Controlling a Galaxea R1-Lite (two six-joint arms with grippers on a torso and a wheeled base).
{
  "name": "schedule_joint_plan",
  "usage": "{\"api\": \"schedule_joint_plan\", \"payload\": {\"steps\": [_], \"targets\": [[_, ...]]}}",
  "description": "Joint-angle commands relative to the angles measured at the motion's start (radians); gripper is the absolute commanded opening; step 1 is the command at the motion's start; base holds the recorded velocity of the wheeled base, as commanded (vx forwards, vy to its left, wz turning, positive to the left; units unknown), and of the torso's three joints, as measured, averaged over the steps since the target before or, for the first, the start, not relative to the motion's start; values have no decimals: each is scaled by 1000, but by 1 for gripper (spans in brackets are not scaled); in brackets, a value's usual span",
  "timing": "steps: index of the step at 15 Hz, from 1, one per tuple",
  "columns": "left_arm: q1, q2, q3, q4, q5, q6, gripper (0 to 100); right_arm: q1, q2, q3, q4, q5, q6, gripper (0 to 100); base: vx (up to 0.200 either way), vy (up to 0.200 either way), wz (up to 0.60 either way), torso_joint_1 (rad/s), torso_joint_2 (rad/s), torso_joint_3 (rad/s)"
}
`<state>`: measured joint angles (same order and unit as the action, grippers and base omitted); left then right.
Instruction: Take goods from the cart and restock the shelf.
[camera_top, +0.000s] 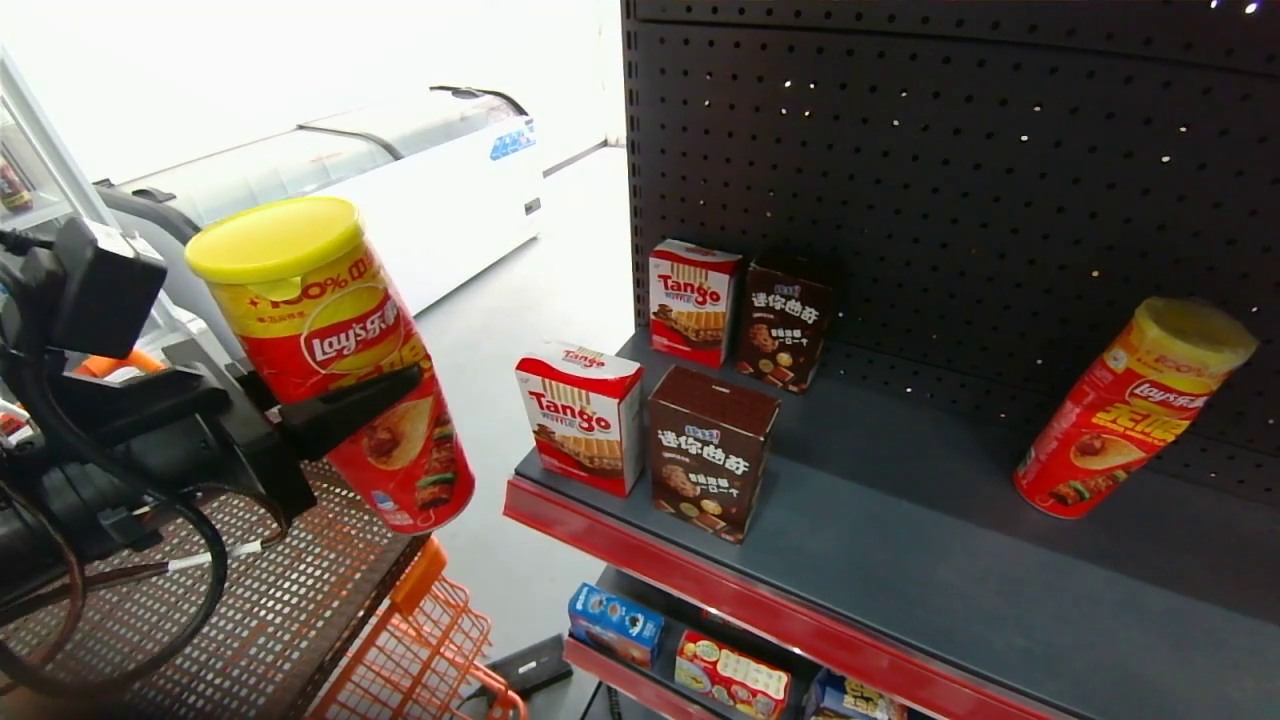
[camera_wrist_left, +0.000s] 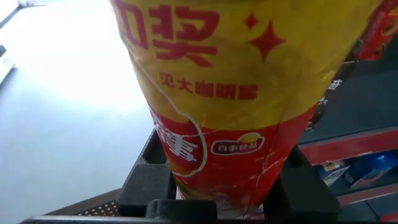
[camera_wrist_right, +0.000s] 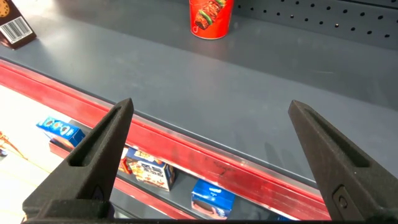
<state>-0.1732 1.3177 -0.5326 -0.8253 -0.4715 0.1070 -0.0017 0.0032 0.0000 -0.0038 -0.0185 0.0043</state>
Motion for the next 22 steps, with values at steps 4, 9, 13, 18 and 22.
{"api": "schedule_joint_plan", "payload": {"steps": [4, 9, 13, 18, 22], "targets": [[-115, 31, 5, -37, -3, 0, 0, 0, 1, 0, -1, 2, -1, 100, 0, 0, 0, 0, 0, 0], [-220, 23, 23, -46, -67, -1, 0, 0, 0, 0, -1, 2, -1, 100, 0, 0, 0, 0, 0, 0], [-289, 25, 14, -48, -107, -10, 0, 0, 1, 0, -1, 2, -1, 100, 0, 0, 0, 0, 0, 0], [-385, 45, -21, -61, -161, -10, 0, 0, 1, 0, -1, 2, -1, 100, 0, 0, -240, 1, 1, 1], [-431, 71, -40, -61, -170, -10, 0, 0, 1, 0, -1, 2, -1, 100, 0, 0, -600, 3, 2, 1]]}}
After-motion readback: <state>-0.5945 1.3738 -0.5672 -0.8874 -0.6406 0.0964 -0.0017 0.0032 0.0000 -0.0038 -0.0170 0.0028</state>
